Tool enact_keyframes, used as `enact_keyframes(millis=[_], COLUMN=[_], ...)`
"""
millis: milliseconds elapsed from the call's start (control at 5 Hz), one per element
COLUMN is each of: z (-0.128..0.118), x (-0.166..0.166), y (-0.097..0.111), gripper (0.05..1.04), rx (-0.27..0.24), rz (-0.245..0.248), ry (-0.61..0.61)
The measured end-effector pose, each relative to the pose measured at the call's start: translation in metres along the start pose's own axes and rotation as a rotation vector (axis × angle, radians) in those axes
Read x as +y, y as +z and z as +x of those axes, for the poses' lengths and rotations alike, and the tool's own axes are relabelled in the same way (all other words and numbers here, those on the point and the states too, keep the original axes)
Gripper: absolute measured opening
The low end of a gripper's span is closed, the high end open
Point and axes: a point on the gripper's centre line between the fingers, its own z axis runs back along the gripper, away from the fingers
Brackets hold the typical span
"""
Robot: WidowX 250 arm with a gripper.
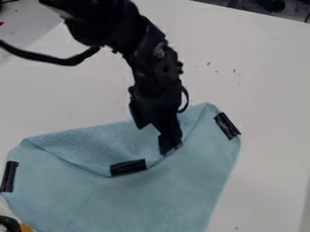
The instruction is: Fold the cloth from top left to center
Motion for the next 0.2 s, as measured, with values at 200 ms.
enact_keyframes(millis=[200], z=[0.0176], x=[0.0033], y=[0.0112], gripper=[1.001], rx=[0.060], rz=[-0.045], ry=[0.066])
